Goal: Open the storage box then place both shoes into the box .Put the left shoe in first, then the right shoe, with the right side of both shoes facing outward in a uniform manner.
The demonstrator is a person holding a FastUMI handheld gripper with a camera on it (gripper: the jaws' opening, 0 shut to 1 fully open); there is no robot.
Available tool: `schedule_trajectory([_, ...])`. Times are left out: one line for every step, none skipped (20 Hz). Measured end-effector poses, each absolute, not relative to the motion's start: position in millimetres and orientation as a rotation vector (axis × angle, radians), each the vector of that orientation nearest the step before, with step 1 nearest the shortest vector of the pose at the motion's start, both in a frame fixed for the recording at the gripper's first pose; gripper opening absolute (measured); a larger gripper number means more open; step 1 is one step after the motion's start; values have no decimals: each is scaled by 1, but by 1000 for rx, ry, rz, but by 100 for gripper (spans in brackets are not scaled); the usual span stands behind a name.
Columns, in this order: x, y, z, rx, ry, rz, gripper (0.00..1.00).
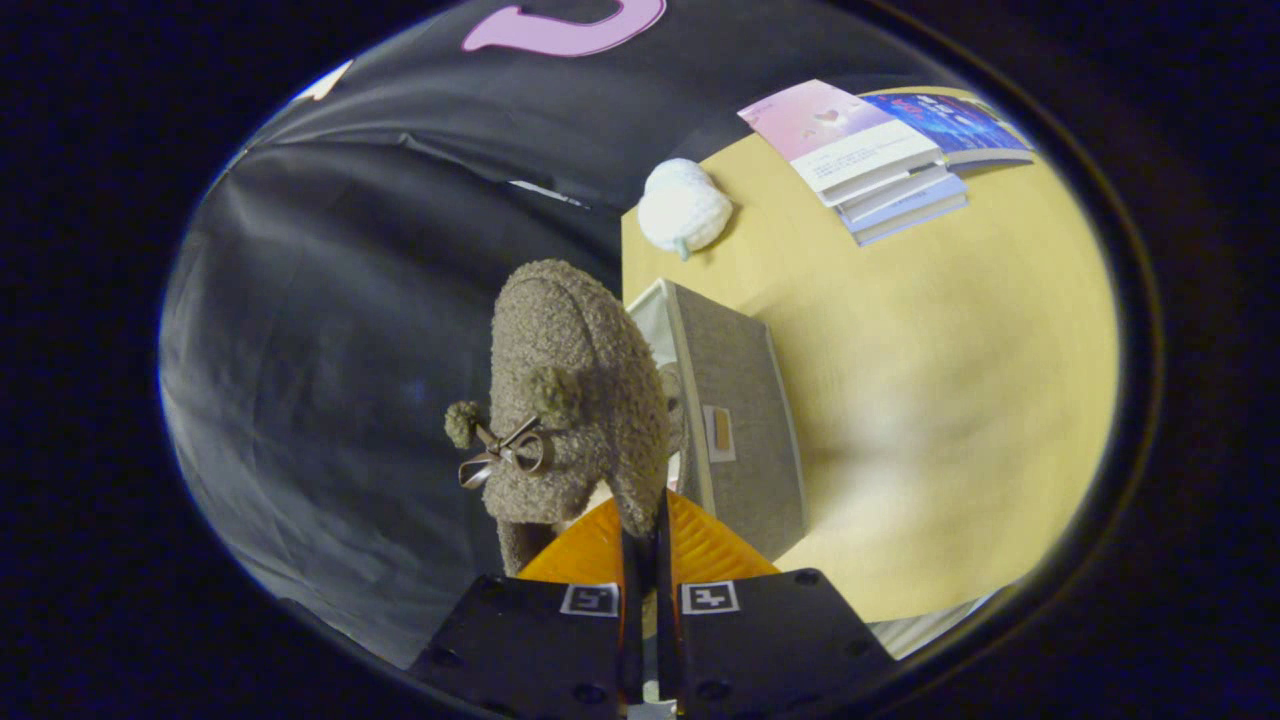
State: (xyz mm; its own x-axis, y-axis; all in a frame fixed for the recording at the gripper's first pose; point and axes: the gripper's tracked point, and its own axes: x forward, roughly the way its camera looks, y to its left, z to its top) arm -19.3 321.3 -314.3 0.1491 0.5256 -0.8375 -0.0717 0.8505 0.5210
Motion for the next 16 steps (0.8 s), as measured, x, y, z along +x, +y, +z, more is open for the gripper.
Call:
schedule_trajectory([-22,325,-316,372,1355,424,9])
schedule_trajectory([-26,324,-316,340,1352,404,9])
schedule_trajectory([-27,324,-319,302,1345,387,9])
schedule_trajectory([-27,324,-321,265,1332,369,9])
schedule_trajectory([-20,328,-329,229,1319,355,9])
schedule_trajectory([-20,329,-339,201,1311,339,9])
schedule_trajectory([-21,329,-343,177,1306,321,9])
schedule_trajectory([-22,329,-347,152,1301,300,9])
schedule_trajectory([-22,328,-351,122,1291,279,9])
schedule_trajectory([-22,324,-354,90,1277,265,9])
schedule_trajectory([-21,324,-355,70,1261,261,9])
schedule_trajectory([-21,327,-355,65,1253,267,9])
schedule_trajectory([-18,329,-354,58,1244,273,12])
schedule_trajectory([-20,327,-358,40,1238,272,15])
schedule_trajectory([-19,328,-359,35,1232,275,15])
schedule_trajectory([-20,331,-356,38,1221,279,15])
